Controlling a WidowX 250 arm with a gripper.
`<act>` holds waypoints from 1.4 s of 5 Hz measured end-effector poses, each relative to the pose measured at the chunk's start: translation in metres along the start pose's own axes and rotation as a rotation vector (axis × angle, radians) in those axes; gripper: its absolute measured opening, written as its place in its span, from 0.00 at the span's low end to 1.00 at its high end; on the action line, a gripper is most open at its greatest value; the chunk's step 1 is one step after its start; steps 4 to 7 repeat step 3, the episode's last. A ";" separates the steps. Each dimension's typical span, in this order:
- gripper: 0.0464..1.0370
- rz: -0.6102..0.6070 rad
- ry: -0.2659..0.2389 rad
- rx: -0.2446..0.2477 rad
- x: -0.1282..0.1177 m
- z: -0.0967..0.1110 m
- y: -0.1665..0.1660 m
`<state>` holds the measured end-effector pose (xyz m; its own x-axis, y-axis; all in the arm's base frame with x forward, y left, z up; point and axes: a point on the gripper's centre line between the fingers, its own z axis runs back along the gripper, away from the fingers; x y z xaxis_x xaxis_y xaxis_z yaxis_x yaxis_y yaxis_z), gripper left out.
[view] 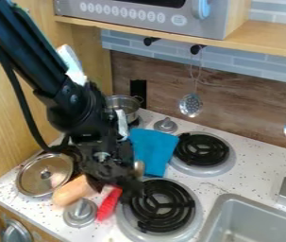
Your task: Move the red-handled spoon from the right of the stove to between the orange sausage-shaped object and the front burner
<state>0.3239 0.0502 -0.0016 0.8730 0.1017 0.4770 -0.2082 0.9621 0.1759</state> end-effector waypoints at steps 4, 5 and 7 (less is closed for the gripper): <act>0.95 -0.026 -0.119 -0.116 0.047 0.079 -0.021; 0.95 -0.026 -0.119 -0.116 0.047 0.079 -0.021; 0.95 -0.026 -0.119 -0.116 0.047 0.079 -0.021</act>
